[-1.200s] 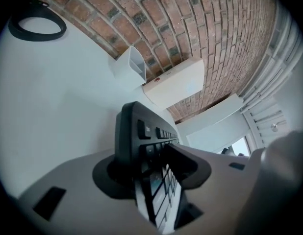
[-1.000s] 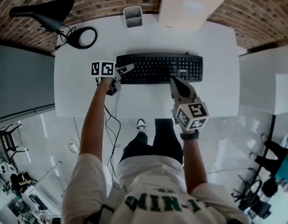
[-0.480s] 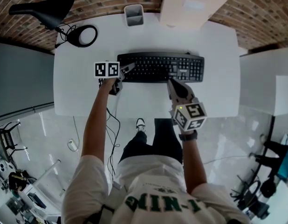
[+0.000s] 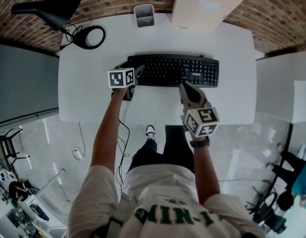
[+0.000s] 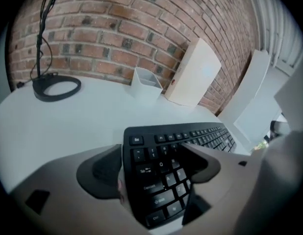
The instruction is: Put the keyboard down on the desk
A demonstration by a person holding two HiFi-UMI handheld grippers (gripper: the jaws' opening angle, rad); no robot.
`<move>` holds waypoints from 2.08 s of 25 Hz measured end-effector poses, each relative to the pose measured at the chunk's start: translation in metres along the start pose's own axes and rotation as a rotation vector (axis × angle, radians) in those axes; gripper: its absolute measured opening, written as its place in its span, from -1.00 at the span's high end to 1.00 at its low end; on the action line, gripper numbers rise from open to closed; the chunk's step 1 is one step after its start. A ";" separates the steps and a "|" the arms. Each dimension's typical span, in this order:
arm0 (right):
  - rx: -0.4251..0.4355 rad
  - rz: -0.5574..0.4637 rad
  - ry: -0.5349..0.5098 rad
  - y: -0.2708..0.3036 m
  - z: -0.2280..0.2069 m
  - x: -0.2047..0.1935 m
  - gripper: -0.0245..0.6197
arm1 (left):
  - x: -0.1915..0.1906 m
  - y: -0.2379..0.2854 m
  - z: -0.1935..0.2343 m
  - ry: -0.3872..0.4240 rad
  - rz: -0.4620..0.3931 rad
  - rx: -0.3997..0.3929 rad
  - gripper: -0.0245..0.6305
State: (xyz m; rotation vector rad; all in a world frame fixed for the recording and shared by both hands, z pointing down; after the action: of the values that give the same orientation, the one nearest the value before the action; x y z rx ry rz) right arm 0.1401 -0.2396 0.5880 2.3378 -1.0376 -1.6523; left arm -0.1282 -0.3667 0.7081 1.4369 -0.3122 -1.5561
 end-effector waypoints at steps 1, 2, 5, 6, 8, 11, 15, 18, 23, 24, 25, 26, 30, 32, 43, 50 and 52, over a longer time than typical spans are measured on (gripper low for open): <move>-0.004 0.000 0.002 0.000 -0.001 -0.001 0.91 | 0.000 -0.001 0.000 0.024 -0.016 0.033 -0.16; -0.008 0.000 0.003 0.000 -0.002 -0.001 0.91 | 0.001 -0.002 -0.001 0.039 -0.030 0.055 -0.16; -0.019 -0.004 0.009 0.001 -0.004 0.000 0.91 | 0.004 -0.004 -0.001 0.025 -0.059 0.078 -0.16; -0.022 -0.005 0.010 0.001 -0.005 0.000 0.91 | 0.005 -0.006 0.000 0.013 -0.070 0.084 -0.16; -0.027 -0.010 0.012 0.001 -0.006 0.001 0.91 | 0.008 -0.011 0.001 -0.006 -0.094 0.096 -0.16; -0.045 -0.024 0.021 -0.002 -0.009 0.005 0.91 | 0.012 -0.024 -0.001 -0.029 -0.141 0.106 -0.16; -0.073 -0.054 0.026 -0.006 -0.008 0.012 0.91 | 0.018 -0.046 -0.016 -0.019 -0.196 0.101 -0.16; -0.087 -0.088 0.016 -0.011 0.000 0.021 0.91 | 0.024 -0.069 -0.038 0.002 -0.244 0.053 -0.16; -0.114 -0.144 -0.018 -0.026 0.022 0.031 0.91 | 0.035 -0.120 -0.077 0.099 -0.366 0.041 -0.16; -0.118 -0.153 -0.028 -0.029 0.027 0.033 0.91 | 0.037 -0.130 -0.082 0.122 -0.379 0.052 -0.16; -0.121 -0.161 -0.038 -0.033 0.033 0.035 0.91 | 0.037 -0.141 -0.087 0.146 -0.390 0.068 -0.15; -0.123 -0.169 -0.047 -0.036 0.038 0.037 0.91 | 0.037 -0.151 -0.092 0.169 -0.404 0.091 -0.12; -0.138 -0.209 -0.076 -0.054 0.055 0.046 0.91 | 0.035 -0.188 -0.113 0.225 -0.473 0.164 0.17; -0.149 -0.237 -0.090 -0.065 0.061 0.050 0.91 | 0.033 -0.203 -0.123 0.241 -0.499 0.181 0.22; -0.151 -0.356 -0.165 -0.115 0.092 0.055 0.91 | 0.017 -0.271 -0.160 0.311 -0.651 0.291 0.59; -0.159 -0.379 -0.210 -0.135 0.112 0.046 0.91 | 0.001 -0.304 -0.174 0.322 -0.719 0.325 0.92; -0.154 -0.387 -0.216 -0.138 0.115 0.046 0.91 | -0.002 -0.308 -0.179 0.329 -0.732 0.317 0.92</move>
State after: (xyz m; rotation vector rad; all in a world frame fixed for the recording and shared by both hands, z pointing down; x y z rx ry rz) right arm 0.1140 -0.1269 0.4438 2.4090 -0.4751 -2.0703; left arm -0.1145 -0.1372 0.4366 2.1840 0.2055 -1.8373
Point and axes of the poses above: the fingertips, and each gripper's own axes: y forward along the fingers, z to its left, x out of its top, the point moved 8 cm from there along -y, backward along the fingers, and after that the axes turned 8 degrees about y, right-handed, at the moved point
